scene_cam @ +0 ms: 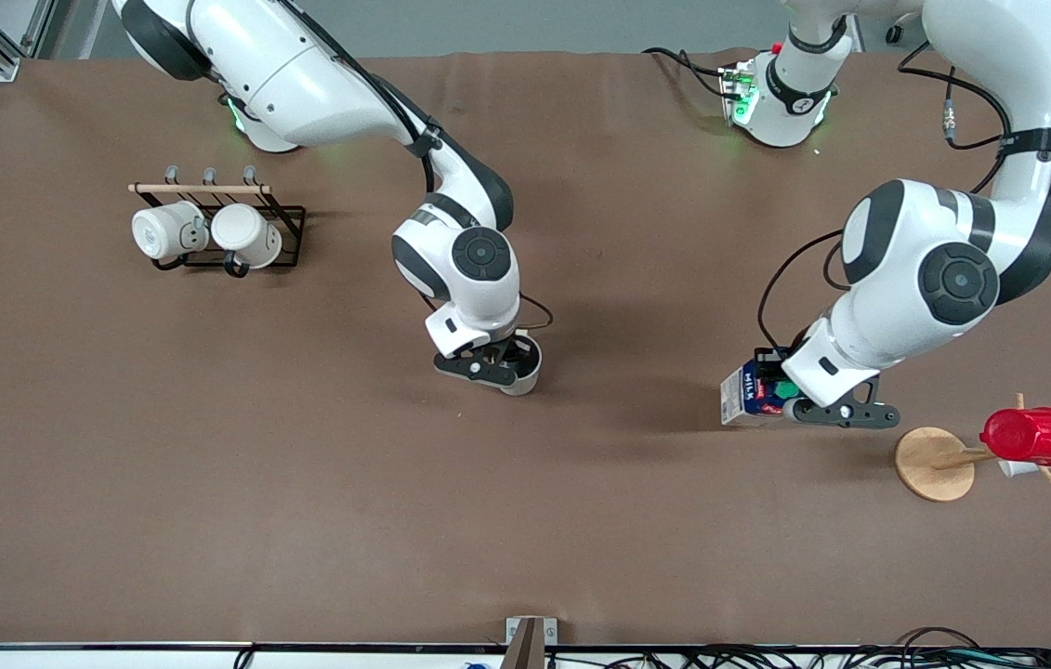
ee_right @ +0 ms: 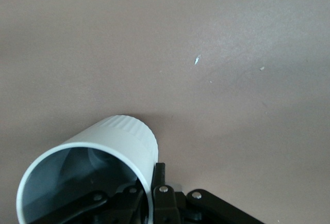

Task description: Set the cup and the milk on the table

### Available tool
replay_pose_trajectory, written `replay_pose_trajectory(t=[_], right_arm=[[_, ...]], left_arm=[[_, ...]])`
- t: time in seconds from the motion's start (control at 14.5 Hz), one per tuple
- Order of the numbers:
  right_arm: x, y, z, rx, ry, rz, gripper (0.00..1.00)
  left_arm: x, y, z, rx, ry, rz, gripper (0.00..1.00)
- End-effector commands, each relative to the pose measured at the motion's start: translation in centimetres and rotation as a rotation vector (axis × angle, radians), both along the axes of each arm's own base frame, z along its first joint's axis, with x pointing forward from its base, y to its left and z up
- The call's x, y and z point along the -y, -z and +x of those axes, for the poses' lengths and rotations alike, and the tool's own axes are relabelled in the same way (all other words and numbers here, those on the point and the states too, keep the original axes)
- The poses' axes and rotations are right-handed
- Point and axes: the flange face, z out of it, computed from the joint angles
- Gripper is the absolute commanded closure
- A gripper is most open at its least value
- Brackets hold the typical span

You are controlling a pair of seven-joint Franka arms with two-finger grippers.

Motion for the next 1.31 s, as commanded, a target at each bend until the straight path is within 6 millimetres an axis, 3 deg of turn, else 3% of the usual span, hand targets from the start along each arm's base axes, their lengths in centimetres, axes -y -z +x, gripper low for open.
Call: replay_pose_trajectory(t=[0.0,0.07,0.14,0.28,0.34,0.55,0.83,1.03,1.24], right_arm=[[-0.4,-0.1,-1.0,0.012,0.017,-0.002,0.00],[-0.3,-0.5,-0.9,0.012,0.043,-0.004,0.00],[0.1,-0.9,-0.5,0.014,0.049,-0.004,0.00],[1.7,-4.9,0.8,0.045,0.064,-0.001,0.00],[3.7,-7.3,1.6,0.039,0.086,-0.037,0.00],[12.3,-16.7,4.4,0.089,0.122,-0.062,0.00],[27.1,-25.9,4.9,0.055,0.084,-0.077,0.00],[36.6,-30.1,4.2,-0.016,0.036,-0.090,0.00],[42.4,-34.0,2.2,-0.037,0.001,-0.055,0.00]], left_arm=[[2.3,-1.2,-0.1,0.005,-0.038,-0.018,0.62],[3.2,-1.4,0.0,0.007,-0.056,-0.023,0.62],[5.4,-1.5,-0.5,0.006,-0.065,-0.027,0.62],[9.1,-1.4,-0.8,0.005,-0.120,-0.036,0.63],[10.5,-0.9,-0.9,-0.002,-0.156,-0.037,0.63],[16.5,0.7,-2.1,-0.024,-0.222,-0.044,0.64],[23.1,3.0,-4.3,-0.050,-0.265,-0.041,0.65],[25.6,3.6,-5.8,-0.056,-0.262,-0.036,0.65],[26.6,4.9,-6.4,-0.066,-0.258,-0.031,0.65]])
